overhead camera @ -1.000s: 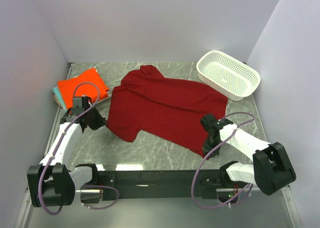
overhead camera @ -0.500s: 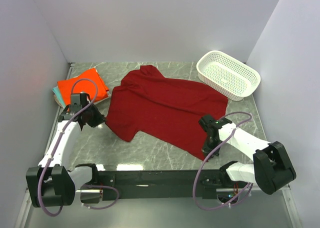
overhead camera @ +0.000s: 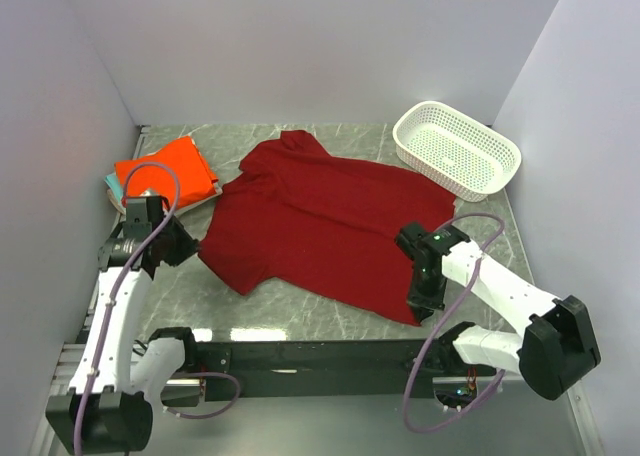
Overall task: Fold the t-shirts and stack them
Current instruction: Flatten the tshirt out
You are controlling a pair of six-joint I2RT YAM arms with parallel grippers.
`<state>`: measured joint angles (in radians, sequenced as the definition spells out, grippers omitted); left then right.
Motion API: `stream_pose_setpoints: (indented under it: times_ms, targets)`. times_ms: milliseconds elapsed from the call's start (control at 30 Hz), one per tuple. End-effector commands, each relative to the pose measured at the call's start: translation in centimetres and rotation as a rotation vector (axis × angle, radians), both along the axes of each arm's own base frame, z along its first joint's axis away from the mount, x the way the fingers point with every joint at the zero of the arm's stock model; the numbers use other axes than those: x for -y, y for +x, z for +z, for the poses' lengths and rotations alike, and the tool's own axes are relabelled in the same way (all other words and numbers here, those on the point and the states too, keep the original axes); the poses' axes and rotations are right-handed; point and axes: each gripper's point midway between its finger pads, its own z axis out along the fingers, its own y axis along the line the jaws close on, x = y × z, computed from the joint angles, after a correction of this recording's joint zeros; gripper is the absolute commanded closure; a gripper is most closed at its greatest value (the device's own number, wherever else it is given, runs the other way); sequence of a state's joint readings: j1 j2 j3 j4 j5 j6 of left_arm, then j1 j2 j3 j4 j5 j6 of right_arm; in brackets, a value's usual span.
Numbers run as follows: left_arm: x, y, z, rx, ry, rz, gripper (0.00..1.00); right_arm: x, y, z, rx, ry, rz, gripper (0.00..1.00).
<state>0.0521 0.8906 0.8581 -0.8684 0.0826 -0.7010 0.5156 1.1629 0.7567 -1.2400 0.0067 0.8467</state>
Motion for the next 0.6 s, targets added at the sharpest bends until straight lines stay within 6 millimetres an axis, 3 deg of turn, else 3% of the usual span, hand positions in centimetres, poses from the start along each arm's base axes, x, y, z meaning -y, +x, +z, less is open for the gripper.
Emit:
stream_pose_setpoints:
  times_ms: [0,233,367,567]
  targets:
    - [-1.1,-1.6,1.8,0.011,0.045,0.056,1.0,0.2,-1.3,1.7,-0.023,-0.011,0.027,1.0]
    - [-2.3,-4.5,3.1,-0.006,0.119,0.072,1.0,-0.8,-3.9,2.0,-0.072,0.036,0.065,1.0]
    - [-2.0,-6.0,1.6,-0.046,0.115,0.05,1.0,-0.8,-5.1,1.5,-0.088,0.052,0.056,1.0]
    - [-1.6,-5.6,1.0,-0.052,0.101,0.02,1.0,-1.1,-5.1,1.4,-0.071,0.071,0.032,1.0]
